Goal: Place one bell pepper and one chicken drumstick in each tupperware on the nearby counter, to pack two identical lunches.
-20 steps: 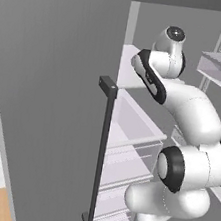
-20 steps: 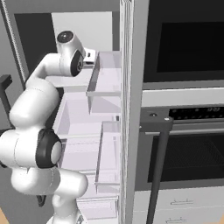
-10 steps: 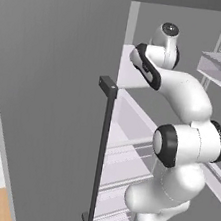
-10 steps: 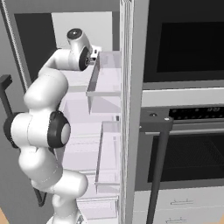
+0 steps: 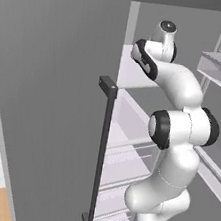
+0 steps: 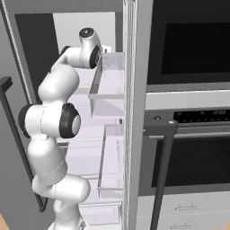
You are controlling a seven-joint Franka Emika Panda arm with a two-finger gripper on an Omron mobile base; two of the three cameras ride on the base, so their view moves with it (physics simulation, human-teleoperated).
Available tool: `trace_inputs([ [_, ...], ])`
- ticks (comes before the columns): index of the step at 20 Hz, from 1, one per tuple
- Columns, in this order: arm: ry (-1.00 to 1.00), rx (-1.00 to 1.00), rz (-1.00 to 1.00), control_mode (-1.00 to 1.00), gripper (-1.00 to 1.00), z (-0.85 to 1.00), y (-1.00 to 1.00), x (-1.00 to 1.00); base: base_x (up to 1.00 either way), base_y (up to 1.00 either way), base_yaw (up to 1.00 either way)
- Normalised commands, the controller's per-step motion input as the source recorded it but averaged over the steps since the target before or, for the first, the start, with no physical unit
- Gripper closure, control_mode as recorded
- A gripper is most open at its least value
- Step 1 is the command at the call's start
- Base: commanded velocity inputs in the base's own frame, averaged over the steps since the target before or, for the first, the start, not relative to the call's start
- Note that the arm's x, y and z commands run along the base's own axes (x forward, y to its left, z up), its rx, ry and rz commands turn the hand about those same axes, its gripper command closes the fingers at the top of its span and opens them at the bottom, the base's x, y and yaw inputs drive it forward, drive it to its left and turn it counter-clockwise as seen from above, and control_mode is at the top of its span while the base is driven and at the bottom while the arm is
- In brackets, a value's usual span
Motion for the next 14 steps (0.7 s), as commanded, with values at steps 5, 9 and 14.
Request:
trace_inputs([
  [5,0.0,0.0,0.0,-1.0,-1.0,-0.21,-0.11,0.39,0.0,0.0,0.0],
  [9,0.0,0.0,0.0,-1.0,-1.0,-0.33,-0.02,0.36,0.0,0.0,0.0],
  [14,0.01,0.0,0.0,-1.0,-1.0,-0.16,0.0,-0.02,0.0,0.0,0.0],
])
